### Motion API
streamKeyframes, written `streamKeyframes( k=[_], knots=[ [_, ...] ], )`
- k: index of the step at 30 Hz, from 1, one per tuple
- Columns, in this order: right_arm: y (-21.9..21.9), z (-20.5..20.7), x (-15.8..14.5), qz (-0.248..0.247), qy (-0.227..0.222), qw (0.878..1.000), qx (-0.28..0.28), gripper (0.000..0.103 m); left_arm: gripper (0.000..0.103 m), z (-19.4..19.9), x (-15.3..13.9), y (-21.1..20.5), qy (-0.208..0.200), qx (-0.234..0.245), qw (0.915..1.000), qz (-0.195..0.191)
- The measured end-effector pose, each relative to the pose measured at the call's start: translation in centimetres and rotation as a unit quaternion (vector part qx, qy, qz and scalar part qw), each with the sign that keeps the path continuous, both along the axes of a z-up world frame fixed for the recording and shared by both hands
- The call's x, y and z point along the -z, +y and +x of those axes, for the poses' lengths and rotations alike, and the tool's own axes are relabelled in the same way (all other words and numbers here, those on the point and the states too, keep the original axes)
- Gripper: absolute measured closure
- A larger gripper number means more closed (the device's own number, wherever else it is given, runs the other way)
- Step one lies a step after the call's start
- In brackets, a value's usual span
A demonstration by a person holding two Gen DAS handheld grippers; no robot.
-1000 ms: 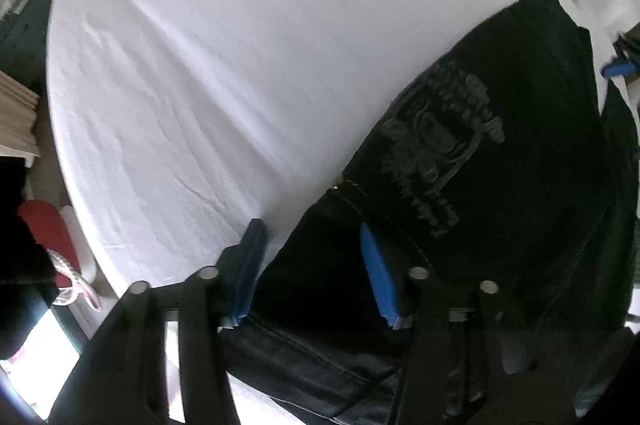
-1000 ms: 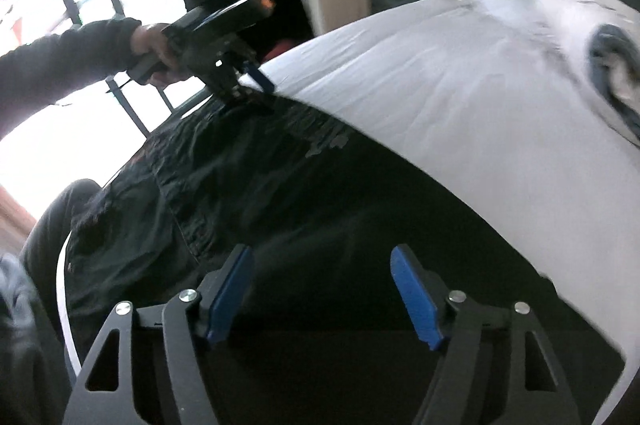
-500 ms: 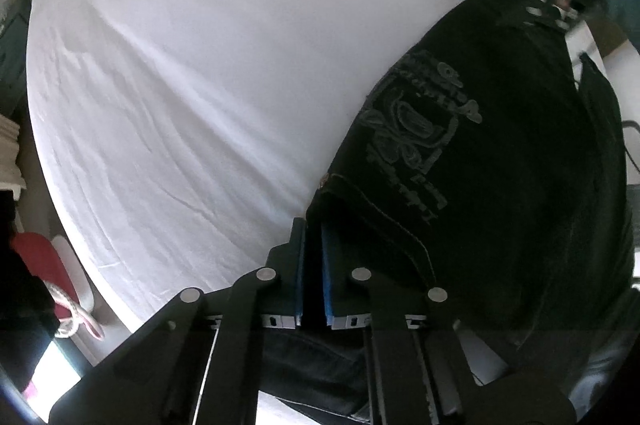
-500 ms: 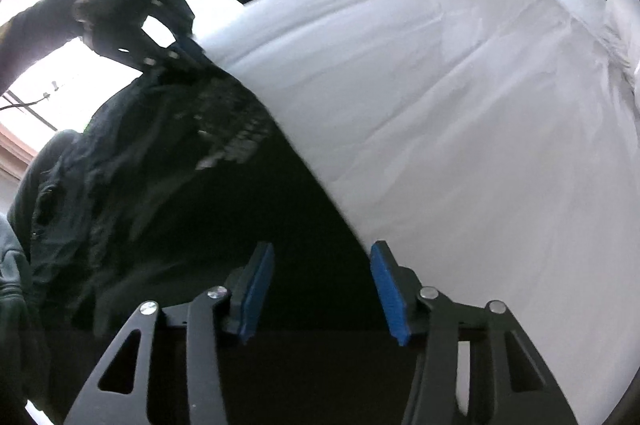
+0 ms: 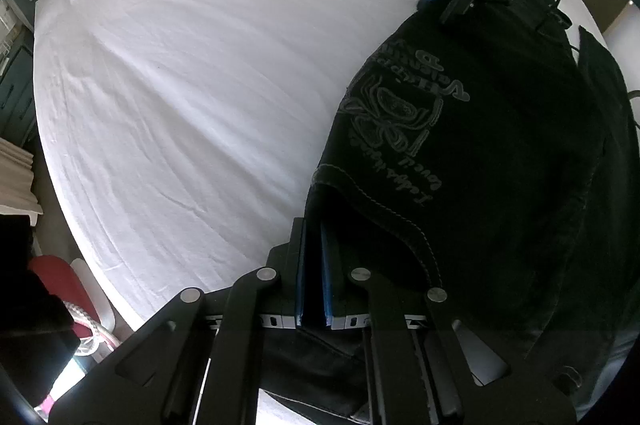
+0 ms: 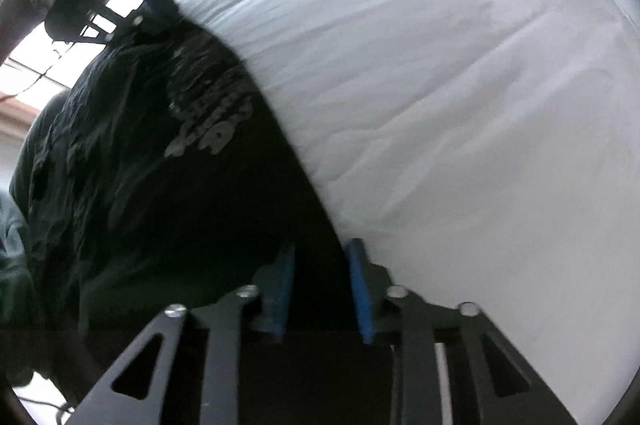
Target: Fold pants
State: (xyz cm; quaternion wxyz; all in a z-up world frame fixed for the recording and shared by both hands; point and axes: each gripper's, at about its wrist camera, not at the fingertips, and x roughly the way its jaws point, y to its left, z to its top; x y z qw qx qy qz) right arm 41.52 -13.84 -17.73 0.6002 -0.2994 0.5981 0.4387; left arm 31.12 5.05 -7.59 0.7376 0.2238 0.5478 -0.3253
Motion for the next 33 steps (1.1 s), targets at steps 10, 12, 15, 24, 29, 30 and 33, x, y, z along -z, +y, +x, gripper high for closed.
streamKeyframes(
  k=[10,12,15,24,29,30,33],
  knots=[
    [-0.3,-0.5,-2.4,-0.015,-0.029,0.999,-0.004,0.097,0.098,0.6,0.6,0.7,-0.009,0.0,0.9999,0.005],
    [-0.3,-0.6,-3.2,-0.018,-0.04,0.999,-0.008,0.098,0.098,0.3,0.4,0.6,-0.014,-0.002,0.9999,0.007],
    [-0.5,-1.8,-5.0,-0.018,-0.071,0.997,-0.007,0.099,0.099,-0.2,0.4,0.5,-0.026,-0.009,0.9996,0.008],
    [-1.3,-8.1,-9.0,0.017,-0.186,0.979,0.085,0.099,0.099,-3.7,-2.5,0.4,-0.067,-0.026,0.9974,-0.003],
    [-0.7,-15.7,-8.8,0.076,-0.188,0.963,0.175,0.099,0.099,-8.4,-4.9,-0.7,-0.108,-0.019,0.9939,0.001],
    [-0.7,-16.6,-8.6,0.091,-0.18,0.959,0.2,0.099,0.099,-9.4,-5.1,-0.9,-0.112,-0.016,0.9936,0.0],
    [-2.0,-19.0,-8.2,0.141,-0.143,0.93,0.307,0.099,0.099,-13.4,-5.7,-2.0,-0.131,-0.001,0.9913,0.004]
  ],
)
